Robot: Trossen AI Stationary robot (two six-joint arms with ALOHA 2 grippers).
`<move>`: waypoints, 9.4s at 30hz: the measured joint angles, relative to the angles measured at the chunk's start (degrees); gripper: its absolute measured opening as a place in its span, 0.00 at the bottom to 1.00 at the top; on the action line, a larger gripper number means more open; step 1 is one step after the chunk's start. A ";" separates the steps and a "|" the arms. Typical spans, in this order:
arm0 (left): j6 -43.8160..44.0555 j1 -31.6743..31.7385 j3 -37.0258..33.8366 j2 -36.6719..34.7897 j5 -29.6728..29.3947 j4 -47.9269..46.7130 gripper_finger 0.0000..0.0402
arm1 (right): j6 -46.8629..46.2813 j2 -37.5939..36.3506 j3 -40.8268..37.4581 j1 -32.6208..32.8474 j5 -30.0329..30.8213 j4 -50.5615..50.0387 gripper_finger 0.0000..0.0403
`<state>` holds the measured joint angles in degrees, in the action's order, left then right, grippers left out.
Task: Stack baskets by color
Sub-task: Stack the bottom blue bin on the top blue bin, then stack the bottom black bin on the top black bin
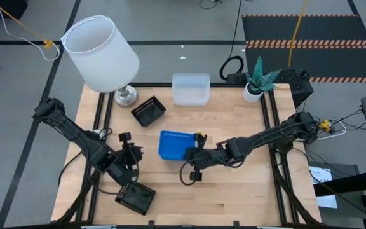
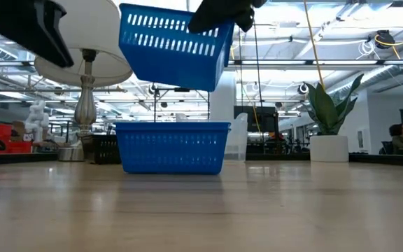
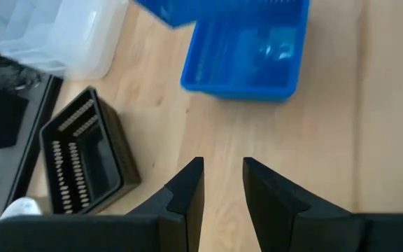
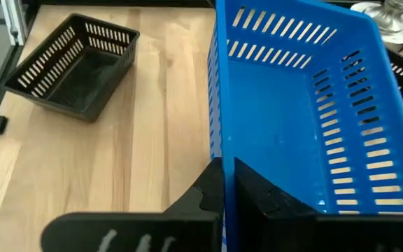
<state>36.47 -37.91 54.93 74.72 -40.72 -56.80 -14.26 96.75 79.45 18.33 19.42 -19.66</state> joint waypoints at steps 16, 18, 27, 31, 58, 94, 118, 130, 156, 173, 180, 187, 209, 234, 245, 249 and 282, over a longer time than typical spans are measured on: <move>0.29 4.89 -3.79 -0.20 -1.33 0.31 0.25 | 5.49 3.39 -4.81 -1.29 -0.14 9.86 0.02; 0.10 4.90 -3.79 -0.20 -1.33 0.38 0.25 | 5.95 4.31 -4.80 -1.70 -0.13 9.10 0.02; -0.18 4.90 -3.79 -0.20 -1.30 0.55 0.25 | 5.66 5.31 -4.84 -2.67 -0.11 7.82 0.03; -0.19 4.90 -3.79 -0.20 -1.30 0.63 0.25 | 5.64 5.31 -4.82 -2.92 -0.06 6.53 0.03; -6.17 4.90 -3.79 -0.17 -0.29 7.59 0.25 | 7.52 5.35 -7.11 -3.91 -0.02 6.54 0.11; -6.19 4.90 -3.79 -0.17 -0.30 7.61 0.25 | 14.34 5.07 -7.11 -2.82 1.39 9.14 0.05; -6.19 4.89 -3.79 -0.17 -0.31 7.79 0.25 | 13.82 5.05 -7.11 -2.84 2.80 8.24 0.19; -6.16 4.89 -3.79 -0.16 -0.31 7.85 0.25 | 13.20 5.05 -7.11 -2.84 -2.38 8.28 0.24; 3.57 -20.72 3.78 13.04 22.05 25.33 0.25 | 9.45 -9.40 -7.13 4.73 -10.27 0.80 0.24; 10.72 -23.87 7.40 22.09 21.28 22.60 0.40 | 9.38 -9.33 -7.13 4.70 -8.93 -0.50 0.24; 9.54 -24.16 7.38 24.75 21.32 22.27 0.52 | 9.38 -9.33 -7.13 4.70 -8.96 -0.59 0.24; 6.29 -24.07 7.33 26.01 21.30 20.25 0.47 | 9.38 -9.33 -7.13 4.70 -8.96 -0.59 0.24; 1.28 -18.62 7.31 16.37 18.53 10.11 0.02 | 9.90 -9.33 -7.13 4.66 -8.96 -0.59 0.24; -8.44 -0.60 27.19 8.90 4.24 -10.42 0.04 | 10.45 -9.33 -7.13 4.66 -8.96 -3.11 0.24; -13.40 12.81 29.28 8.92 1.78 -11.53 0.03 | 10.45 -9.33 -7.13 4.66 -8.97 -3.89 0.24; -11.92 18.07 29.28 8.92 2.13 -12.89 0.02 | 10.45 -9.33 -7.13 4.66 -8.96 -4.02 0.24; -21.02 44.47 13.30 8.92 11.41 -1.62 0.02 | 10.45 -9.33 -7.13 4.66 -8.96 -8.53 0.24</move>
<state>15.45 6.56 68.23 83.64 -29.31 -58.43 -3.81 87.42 72.31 22.98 10.46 -28.19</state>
